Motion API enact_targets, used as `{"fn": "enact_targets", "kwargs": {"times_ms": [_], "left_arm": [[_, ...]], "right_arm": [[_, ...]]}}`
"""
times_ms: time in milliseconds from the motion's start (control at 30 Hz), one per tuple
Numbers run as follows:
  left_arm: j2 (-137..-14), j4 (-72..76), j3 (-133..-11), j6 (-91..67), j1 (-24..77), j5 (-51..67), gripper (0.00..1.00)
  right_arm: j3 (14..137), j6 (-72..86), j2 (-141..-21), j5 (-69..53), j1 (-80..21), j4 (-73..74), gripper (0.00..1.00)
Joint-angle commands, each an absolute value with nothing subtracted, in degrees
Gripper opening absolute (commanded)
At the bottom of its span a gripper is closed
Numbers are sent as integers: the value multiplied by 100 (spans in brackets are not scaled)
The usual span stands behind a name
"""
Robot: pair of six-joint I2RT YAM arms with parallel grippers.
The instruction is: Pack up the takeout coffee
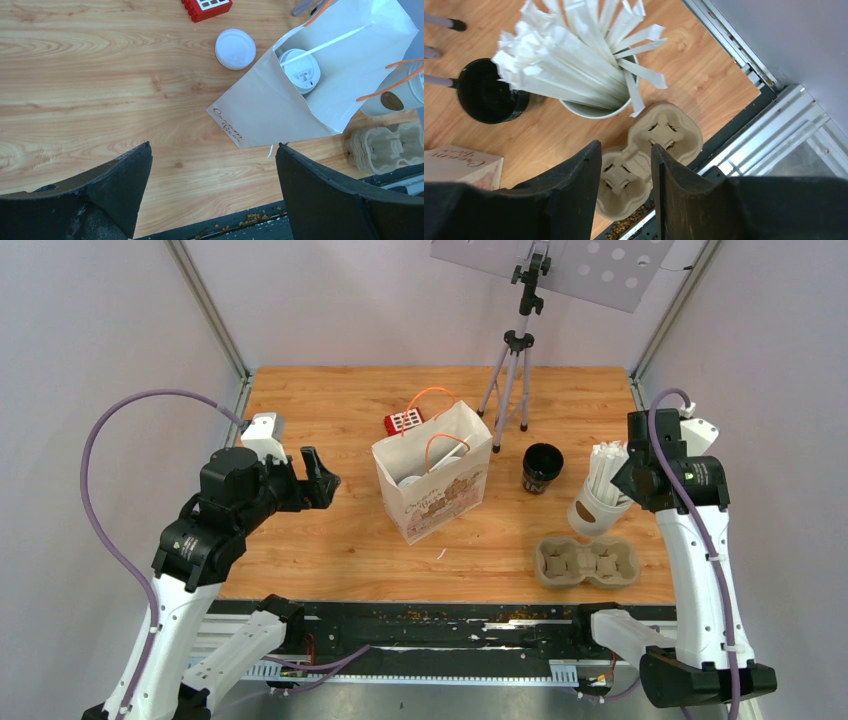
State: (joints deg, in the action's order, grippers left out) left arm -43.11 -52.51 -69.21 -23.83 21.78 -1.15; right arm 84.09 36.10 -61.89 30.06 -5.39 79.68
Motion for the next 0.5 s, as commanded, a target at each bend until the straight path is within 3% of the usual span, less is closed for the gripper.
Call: {"fn": "enact_targets", "kwargs": {"times_ms": [0,467], "left_arm": [[-4292,-5193,-6963,-2301,2188,-110,100],[-4357,-5226,-7039,-2235,2188,-35,100]], "right_arm": [[8003,3592,-6029,2913,-248,7637,41],[7327,3774,-5760,3455,-86,6964,33]]}}
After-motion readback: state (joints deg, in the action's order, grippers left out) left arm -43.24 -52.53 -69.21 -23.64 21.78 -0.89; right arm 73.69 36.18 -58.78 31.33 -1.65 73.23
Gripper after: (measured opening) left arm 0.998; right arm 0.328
